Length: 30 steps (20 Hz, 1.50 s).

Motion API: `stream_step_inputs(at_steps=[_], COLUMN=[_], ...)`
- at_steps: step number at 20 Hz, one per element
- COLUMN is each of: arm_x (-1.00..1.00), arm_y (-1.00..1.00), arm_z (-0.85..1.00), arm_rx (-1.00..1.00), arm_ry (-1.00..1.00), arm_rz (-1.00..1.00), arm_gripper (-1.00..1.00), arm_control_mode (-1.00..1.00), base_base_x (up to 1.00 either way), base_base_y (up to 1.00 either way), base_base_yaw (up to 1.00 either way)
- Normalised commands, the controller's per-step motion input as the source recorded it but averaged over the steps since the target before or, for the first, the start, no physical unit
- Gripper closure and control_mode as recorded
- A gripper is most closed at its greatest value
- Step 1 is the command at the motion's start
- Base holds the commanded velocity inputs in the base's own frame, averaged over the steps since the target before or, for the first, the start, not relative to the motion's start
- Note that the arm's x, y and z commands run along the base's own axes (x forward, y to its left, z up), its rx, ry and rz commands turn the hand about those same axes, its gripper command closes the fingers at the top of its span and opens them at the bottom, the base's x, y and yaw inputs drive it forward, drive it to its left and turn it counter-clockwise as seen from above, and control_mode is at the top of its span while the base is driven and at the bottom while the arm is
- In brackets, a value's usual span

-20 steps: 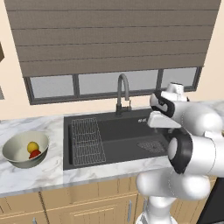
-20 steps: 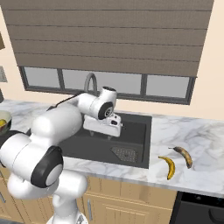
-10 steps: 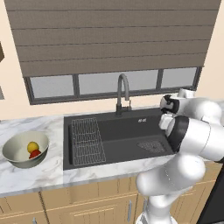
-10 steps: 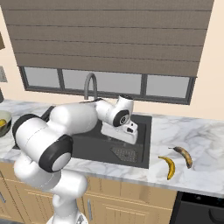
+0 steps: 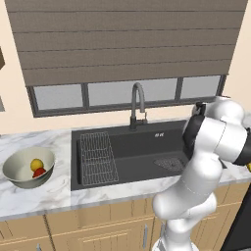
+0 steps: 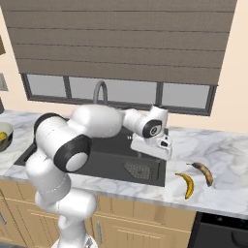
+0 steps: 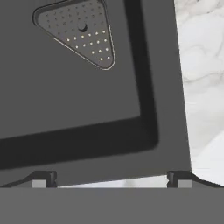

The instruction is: There is a mixed pile of frozen fruits and vegetables on the counter. Locate all the frozen vegetables and place the items in a bowl on the counter. Take all the frozen fruits and defrost them in a running sink.

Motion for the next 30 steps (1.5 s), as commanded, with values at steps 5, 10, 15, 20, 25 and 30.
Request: stream_step_inputs(at_steps=[5, 10, 15, 20, 25, 30], arm_x=[-0.47, -0.25, -0.23, 0.00, 0.00, 0.04], arm_y=[-0.70, -0.69, -0.52, -0.39, -0.26, -0.03], arm_z=[0.00, 0.00, -0.01, -0.12, -0.22, -0.09], arm_rx=[0.00, 0.00, 0.00, 0.00, 0.02, 0.00], arm_ry=[-0.01, -0.06, 0.00, -0.02, -0.02, -0.04], arm_rz=[0.00, 0.10, 0.28, 0.37, 0.16, 0.00], arm_gripper=[-1.00, -1.00, -1.00, -1.00, -1.00, -1.00], arm_control_mode=[-1.00, -1.00, -1.00, -1.00, -1.00, -1.00], base_base_x=[0.00, 0.00, 0.00, 0.00, 0.00, 0.00], base_base_y=[0.00, 0.00, 0.00, 0.00, 0.00, 0.00], base_base_yaw=[0.00, 0.00, 0.00, 0.00, 0.00, 0.00])
